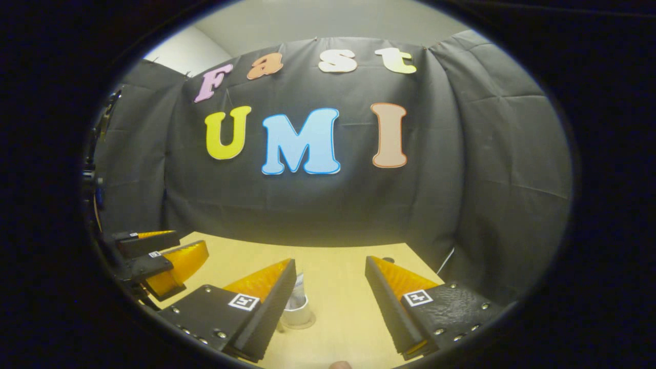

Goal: Put the toothbrush and toothpaste on the desktop into the cup, then pick up the cup and place it on the coaster on the desktop.

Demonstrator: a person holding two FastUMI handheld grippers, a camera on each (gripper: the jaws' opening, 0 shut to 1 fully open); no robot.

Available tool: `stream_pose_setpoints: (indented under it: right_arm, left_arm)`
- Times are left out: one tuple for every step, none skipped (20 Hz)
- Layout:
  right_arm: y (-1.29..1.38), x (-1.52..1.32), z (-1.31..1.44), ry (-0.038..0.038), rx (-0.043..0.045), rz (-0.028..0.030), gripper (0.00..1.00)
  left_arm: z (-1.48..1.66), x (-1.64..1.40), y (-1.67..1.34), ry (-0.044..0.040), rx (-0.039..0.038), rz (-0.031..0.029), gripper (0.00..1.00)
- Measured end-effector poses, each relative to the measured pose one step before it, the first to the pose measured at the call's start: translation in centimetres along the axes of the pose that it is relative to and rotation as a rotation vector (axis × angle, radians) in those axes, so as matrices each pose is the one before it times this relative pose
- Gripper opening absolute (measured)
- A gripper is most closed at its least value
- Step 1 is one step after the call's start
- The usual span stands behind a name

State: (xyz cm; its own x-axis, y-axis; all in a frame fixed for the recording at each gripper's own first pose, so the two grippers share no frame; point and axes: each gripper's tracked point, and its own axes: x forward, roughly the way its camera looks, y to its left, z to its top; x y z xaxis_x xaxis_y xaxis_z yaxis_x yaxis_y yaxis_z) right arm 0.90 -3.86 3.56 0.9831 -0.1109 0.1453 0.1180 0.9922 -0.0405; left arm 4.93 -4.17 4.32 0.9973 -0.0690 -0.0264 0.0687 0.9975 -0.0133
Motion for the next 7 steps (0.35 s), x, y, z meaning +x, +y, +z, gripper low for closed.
stream_pose_setpoints:
  right_arm:
    - [0.110, -0.077, 0.367, -0.00570, -0.00146, -0.00727, 0.87]
    - [0.037, -0.087, 0.171, -0.00535, -0.00178, -0.00596, 0.87]
    - [0.075, -0.117, 0.238, -0.00457, -0.00321, -0.00631, 0.87]
    - [0.030, -0.046, -0.022, 0.00000, -0.00340, -0.00609, 0.87]
    - [0.165, -0.157, -0.024, 0.00120, -0.00123, -0.00511, 0.87]
    - [-0.054, -0.088, -0.132, 0.00506, 0.00211, -0.00628, 0.87]
    - [-0.066, -0.176, 0.052, 0.00359, 0.00280, -0.00473, 0.87]
  left_arm:
    - [0.049, 0.055, 0.084, -0.00025, -0.00477, -0.00676, 0.93]
    - [0.225, 0.321, 0.021, 0.00415, 0.00226, -0.00464, 0.93]
    - [0.221, 0.110, 0.081, -0.00198, 0.00382, -0.00601, 0.92]
    - [0.222, 0.196, -0.210, -0.00372, 0.00665, -0.00805, 0.93]
    - [0.236, 0.117, -0.037, -0.00363, 0.00912, -0.00843, 0.92]
    - [0.169, -0.026, -0.107, -0.00232, 0.00648, -0.00675, 0.93]
    - [0.177, 0.009, -0.197, -0.00468, 0.00355, -0.01145, 0.93]
